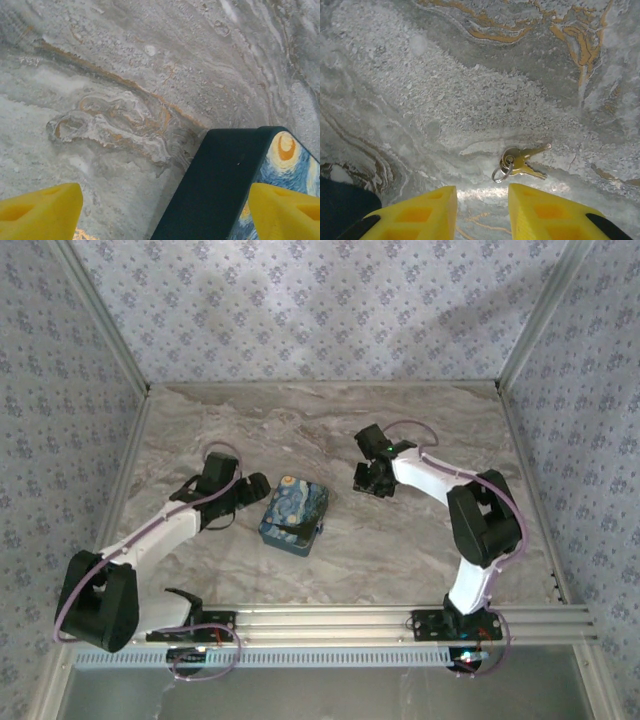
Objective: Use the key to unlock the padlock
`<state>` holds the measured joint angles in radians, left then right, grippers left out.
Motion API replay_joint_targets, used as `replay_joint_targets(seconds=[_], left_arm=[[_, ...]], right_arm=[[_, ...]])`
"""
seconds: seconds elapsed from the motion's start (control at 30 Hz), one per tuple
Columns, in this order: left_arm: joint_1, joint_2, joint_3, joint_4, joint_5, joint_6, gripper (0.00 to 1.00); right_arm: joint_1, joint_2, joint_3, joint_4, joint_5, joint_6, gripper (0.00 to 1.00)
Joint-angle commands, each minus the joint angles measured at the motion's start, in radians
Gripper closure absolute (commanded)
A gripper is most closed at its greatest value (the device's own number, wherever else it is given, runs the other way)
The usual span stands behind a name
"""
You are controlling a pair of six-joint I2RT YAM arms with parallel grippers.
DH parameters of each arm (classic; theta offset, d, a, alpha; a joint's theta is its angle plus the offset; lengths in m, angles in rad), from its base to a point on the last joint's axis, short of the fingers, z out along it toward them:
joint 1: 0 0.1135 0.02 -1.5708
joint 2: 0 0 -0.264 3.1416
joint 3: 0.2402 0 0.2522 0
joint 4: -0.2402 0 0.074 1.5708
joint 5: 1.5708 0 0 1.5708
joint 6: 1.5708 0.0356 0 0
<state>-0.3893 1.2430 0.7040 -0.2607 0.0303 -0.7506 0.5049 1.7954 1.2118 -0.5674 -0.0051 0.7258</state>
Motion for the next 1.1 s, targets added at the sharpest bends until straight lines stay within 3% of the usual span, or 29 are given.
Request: replay_joint_targets(seconds=[0.0,0.5,1.07], left_arm=[[-0.01,-0.032,-0.016,-0.04,-0.033,-0.033,0.14],[-0.011,-0.074,-0.041,-0.055,-0.057,-0.05,0.13],[-0.011,-0.075,-0.059,-0.044,-0.06,-0.059,0.13]], right_arm=[[0.004,0.031,0.039,-0.079,0.058,0.052,0.66],[0.004,0.097,0.051,-0.074,0.033,0.093,0.69],[-0.014,0.097,-0.002,-0.038,0.007,0.068,0.93]])
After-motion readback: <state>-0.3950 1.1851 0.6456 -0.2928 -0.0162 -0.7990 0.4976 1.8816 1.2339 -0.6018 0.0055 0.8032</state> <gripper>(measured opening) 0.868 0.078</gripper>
